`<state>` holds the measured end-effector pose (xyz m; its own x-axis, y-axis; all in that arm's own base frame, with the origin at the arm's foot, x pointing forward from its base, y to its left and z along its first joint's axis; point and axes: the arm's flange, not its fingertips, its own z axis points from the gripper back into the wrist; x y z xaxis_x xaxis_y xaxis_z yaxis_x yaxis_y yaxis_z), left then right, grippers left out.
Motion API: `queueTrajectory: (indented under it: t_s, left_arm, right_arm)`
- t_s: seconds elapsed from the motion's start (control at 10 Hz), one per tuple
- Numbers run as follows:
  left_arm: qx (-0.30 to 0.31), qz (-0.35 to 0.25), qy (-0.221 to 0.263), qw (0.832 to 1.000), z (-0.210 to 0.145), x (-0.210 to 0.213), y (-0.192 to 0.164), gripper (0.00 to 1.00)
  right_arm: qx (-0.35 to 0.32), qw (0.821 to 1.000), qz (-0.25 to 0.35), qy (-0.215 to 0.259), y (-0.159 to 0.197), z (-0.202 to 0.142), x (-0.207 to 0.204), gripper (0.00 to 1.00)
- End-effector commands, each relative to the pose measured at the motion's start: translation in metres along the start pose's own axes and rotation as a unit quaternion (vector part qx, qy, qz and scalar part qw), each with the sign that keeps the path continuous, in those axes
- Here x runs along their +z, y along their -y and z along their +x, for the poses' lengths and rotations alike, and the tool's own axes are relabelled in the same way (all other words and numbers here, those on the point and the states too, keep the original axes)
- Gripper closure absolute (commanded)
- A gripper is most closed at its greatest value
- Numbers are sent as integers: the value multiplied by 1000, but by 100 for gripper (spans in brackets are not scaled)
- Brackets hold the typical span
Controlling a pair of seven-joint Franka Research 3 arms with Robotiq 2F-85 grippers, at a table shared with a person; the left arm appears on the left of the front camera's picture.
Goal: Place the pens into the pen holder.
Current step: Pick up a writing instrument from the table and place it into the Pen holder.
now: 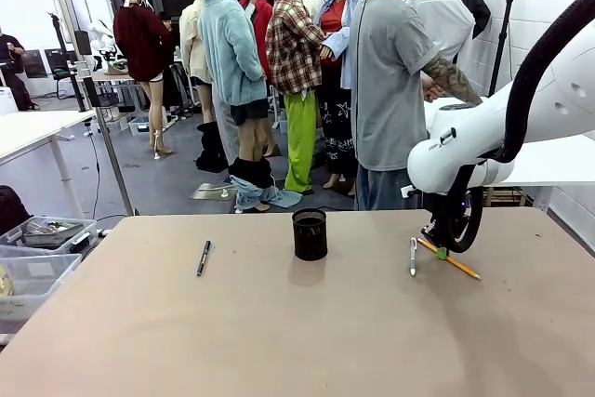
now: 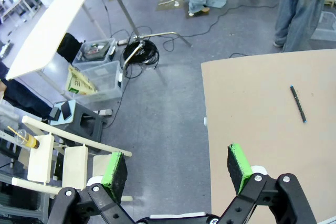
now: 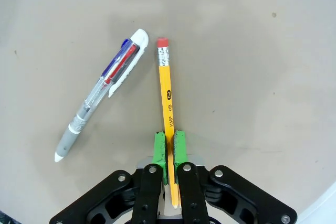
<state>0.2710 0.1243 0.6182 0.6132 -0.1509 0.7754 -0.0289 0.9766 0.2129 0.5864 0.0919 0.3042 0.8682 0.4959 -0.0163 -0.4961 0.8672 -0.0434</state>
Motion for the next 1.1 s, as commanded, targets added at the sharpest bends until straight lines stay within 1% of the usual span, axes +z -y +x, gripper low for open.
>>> queueTrajectory:
  t_s: [0.0,0.1,0.2,0.3,0.4,0.5,0.6,0.7,0.8,0.9,1.0]
  left_arm:
    - [5,4,4,1000,0,-1,0,0]
    - [5,4,4,1000,0,-1,0,0]
    - [5,4,4,1000,0,-1,0,0]
    - [5,4,4,1000,0,-1,0,0]
    - [5,4,4,1000,0,-1,0,0]
    - [5,4,4,1000,0,-1,0,0]
    - [5,4,4,1000,0,-1,0,0]
    - [5,4,4,1000,0,-1,0,0]
    - [5,4,4,1000,0,-1,0,0]
    - [5,4,4,1000,0,-1,0,0]
    - [5,4,4,1000,0,-1,0,0]
  right_arm:
    - [-6,999,-16,-29,6,7,-12,100]
    - [26,999,17,-9,7,1,-3,100]
    - [50,998,37,21,12,-13,16,100]
    - [104,990,65,70,15,-31,44,100]
    - [137,983,74,100,20,-41,62,100]
    - [178,970,88,140,25,-50,81,100]
    - [238,945,121,187,25,-54,97,100]
    - [303,910,151,242,20,-50,107,100]
    - [365,862,199,291,13,-43,116,100]
    - [410,812,238,340,7,-33,122,100]
    - [439,762,261,399,-1,-21,130,100]
